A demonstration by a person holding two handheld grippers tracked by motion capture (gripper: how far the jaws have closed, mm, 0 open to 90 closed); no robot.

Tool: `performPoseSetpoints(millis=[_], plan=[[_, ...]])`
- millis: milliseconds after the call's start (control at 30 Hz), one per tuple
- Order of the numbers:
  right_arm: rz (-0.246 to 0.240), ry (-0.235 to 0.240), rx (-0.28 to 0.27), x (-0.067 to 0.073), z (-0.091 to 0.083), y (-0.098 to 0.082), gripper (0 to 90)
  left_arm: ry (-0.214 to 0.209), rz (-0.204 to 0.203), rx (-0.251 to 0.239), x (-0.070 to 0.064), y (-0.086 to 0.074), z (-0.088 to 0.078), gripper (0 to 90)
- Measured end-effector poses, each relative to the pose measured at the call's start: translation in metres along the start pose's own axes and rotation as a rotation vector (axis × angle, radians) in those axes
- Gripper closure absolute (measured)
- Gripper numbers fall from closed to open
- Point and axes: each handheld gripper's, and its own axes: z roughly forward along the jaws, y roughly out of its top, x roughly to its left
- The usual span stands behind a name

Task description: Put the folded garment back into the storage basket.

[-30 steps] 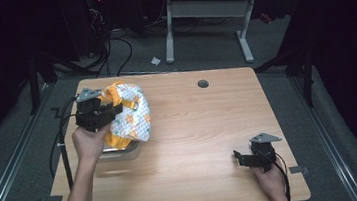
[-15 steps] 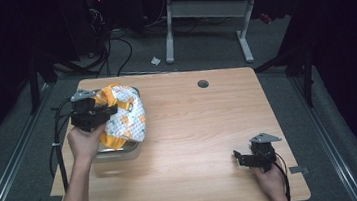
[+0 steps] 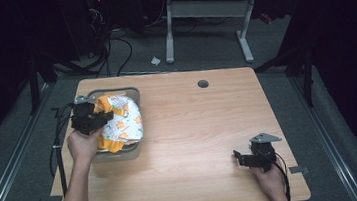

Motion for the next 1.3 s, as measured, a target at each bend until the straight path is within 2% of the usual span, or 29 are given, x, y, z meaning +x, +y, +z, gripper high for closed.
performPoseSetpoints(millis=[433,567,633,933,1000,1033,1067,1100,1133,1167,1200,1300], plan=[[0.001,0.000,0.000,0.000,0.000,0.000,16.4,0.070,0.037,0.107,0.004,-0.005,0.027,74.2],[0.001,0.000,0.000,0.000,0.000,0.000,16.4,0.078,0.031,0.129,0.006,-0.006,0.033,74.1],[0.001,0.000,0.000,0.000,0.000,0.000,16.5,0.087,0.012,0.148,0.011,-0.007,0.038,74.0],[0.000,-0.001,-0.001,0.000,0.000,0.000,16.5,0.130,0.017,0.199,0.015,-0.008,0.050,72.7],[0.000,-0.001,-0.001,0.000,0.000,0.000,16.5,0.133,0.011,0.209,0.015,-0.008,0.051,71.1],[0.000,-0.001,-0.001,0.000,0.000,0.000,16.5,0.159,0.013,0.236,0.015,-0.007,0.053,69.9],[0.000,-0.001,-0.001,0.000,0.000,0.000,16.5,0.159,0.013,0.236,0.015,-0.007,0.053,68.0],[0.000,-0.001,-0.001,0.000,0.000,0.000,16.4,0.193,0.020,0.268,0.014,-0.007,0.055,65.4],[0.000,-0.001,-0.001,0.000,0.000,0.000,16.4,0.212,0.024,0.276,0.014,-0.007,0.056,62.6],[0.001,-0.001,0.000,0.000,0.000,0.000,16.4,0.212,0.024,0.276,0.014,-0.007,0.056,59.6],[0.001,-0.001,0.000,0.000,0.000,0.000,16.4,0.225,0.018,0.280,0.014,-0.007,0.057,59.6],[0.001,0.000,0.000,0.000,0.000,0.000,16.4,0.264,0.005,0.285,0.015,-0.007,0.056,50.1]])
